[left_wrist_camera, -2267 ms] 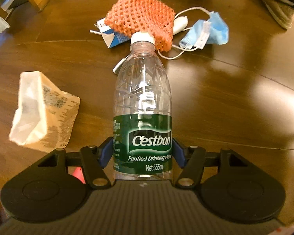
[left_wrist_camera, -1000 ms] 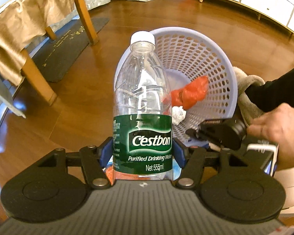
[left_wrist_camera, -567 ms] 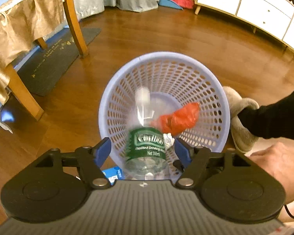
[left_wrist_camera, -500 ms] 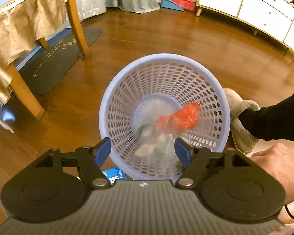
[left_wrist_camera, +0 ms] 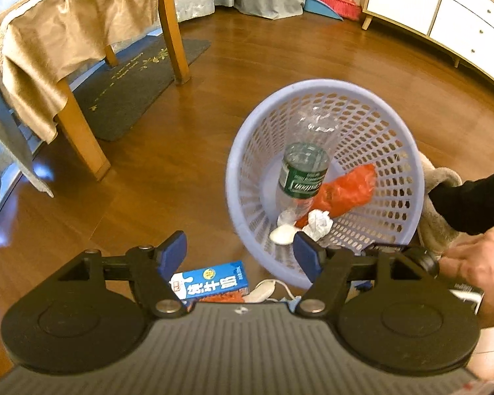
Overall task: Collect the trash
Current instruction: 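Move the left gripper to the white paper bag on the floor, then grasp the white paper bag with the left gripper and lift it, then carry the paper bag over the basket and release it with the left gripper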
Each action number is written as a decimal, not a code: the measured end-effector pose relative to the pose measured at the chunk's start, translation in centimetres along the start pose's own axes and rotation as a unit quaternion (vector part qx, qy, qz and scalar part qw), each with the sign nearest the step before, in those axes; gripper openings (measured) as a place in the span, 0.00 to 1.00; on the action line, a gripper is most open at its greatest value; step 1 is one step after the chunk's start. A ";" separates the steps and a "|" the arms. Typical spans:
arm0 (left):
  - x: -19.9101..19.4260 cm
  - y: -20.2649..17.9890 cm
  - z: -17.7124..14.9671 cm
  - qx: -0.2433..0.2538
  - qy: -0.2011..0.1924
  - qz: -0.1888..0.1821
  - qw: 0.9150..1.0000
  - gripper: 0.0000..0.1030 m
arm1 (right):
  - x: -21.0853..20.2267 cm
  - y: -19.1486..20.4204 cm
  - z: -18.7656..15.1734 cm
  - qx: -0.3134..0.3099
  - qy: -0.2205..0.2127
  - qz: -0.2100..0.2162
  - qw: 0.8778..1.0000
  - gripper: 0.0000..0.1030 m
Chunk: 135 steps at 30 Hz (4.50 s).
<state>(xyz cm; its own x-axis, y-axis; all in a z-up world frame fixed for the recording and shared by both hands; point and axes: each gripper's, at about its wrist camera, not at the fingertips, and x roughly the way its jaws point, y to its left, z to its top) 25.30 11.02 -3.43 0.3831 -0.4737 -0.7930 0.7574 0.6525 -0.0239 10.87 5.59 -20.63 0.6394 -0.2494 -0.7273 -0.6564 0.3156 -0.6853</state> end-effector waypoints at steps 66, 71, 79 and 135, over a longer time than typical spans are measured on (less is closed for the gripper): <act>7.8 15.2 -19.9 0.039 0.112 0.139 0.983 0.83 | 0.6 -0.2 1.7 0.001 0.007 0.005 1.000 0.10; 8.7 15.3 -20.1 0.032 0.119 0.139 0.983 0.71 | 0.7 -0.4 1.8 0.006 0.008 0.004 1.000 0.10; 8.6 15.2 -20.4 0.030 0.128 0.136 0.982 0.58 | 0.6 -0.3 1.8 0.007 0.008 0.003 1.000 0.10; -0.7 -2.5 1.5 0.065 -0.029 -0.030 0.997 0.24 | 0.3 -0.5 1.6 0.014 0.005 0.002 1.000 0.10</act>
<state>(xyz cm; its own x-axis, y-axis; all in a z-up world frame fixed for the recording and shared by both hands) 23.92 8.89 -1.92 0.3627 -0.5458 -0.7554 0.8401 0.5423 0.0115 12.02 6.83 -20.41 0.6330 -0.2575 -0.7301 -0.6471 0.3418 -0.6815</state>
